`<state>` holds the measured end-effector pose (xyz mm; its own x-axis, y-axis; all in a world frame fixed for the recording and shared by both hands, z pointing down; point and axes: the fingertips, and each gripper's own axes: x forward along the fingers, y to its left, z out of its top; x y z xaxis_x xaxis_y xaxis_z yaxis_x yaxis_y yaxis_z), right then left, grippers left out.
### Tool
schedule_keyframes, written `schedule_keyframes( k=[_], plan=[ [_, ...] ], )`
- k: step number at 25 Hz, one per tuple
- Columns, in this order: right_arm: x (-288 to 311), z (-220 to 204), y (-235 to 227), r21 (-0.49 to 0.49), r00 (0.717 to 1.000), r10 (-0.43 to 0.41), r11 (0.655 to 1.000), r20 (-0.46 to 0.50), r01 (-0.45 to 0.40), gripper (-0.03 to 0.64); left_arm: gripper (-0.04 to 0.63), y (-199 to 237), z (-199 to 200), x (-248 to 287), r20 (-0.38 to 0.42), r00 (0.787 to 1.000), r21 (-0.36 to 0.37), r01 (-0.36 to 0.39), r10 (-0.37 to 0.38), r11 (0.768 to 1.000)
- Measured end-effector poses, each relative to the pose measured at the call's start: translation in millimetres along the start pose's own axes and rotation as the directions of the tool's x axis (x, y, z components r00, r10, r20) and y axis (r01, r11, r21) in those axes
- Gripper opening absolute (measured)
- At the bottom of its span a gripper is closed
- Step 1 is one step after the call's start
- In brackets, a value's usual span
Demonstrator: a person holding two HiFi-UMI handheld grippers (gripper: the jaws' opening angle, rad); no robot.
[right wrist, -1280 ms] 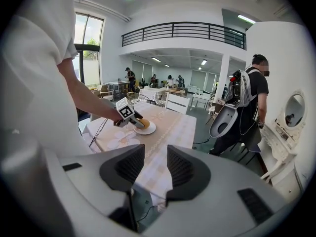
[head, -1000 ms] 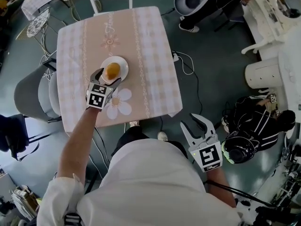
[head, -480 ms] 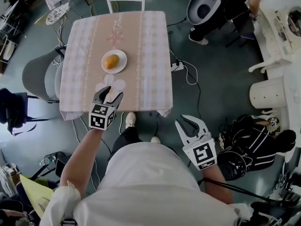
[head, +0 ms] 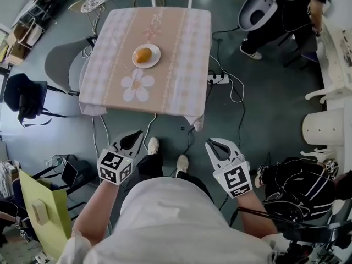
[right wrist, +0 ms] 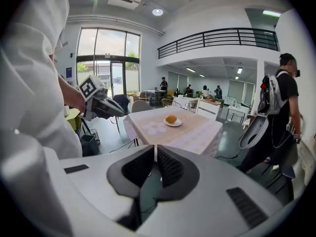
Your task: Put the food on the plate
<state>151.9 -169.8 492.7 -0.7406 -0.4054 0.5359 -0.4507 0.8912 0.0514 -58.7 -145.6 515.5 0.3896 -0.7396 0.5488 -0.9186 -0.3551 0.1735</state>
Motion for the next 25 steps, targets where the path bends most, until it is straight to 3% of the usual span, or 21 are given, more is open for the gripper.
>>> schedule_keyframes(
  k=[5, 10, 14, 25],
  plan=[
    [8.7, 21.7, 16.9, -0.002, 0.999, 0.04, 0.999, 0.037, -0.04, 0.028, 0.009, -34.4, 12.6, -28.1, 0.019, 0.995, 0.014, 0.101, -0.101, 0.995],
    [25.3, 41.9, 52.3, -0.028, 0.996, 0.08, 0.997, 0.046, -0.079, 0.028, 0.009, -41.6, 32.4, -58.0, 0.091, 0.988, 0.084, 0.116, -0.124, 0.99],
    [39.5, 67.0, 85.9, -0.091, 0.993, 0.111, 0.99, 0.047, -0.107, 0.028, 0.009, -36.3, 37.3, -101.6, 0.167, 0.976, 0.047, 0.131, -0.137, 0.99],
    [41.2, 103.9, 235.2, -0.198, 0.987, 0.148, 0.971, 0.066, -0.133, 0.028, 0.009, -18.4, -27.2, -244.4, 0.262, 0.955, -0.076, 0.166, -0.141, 0.983]
  ],
)
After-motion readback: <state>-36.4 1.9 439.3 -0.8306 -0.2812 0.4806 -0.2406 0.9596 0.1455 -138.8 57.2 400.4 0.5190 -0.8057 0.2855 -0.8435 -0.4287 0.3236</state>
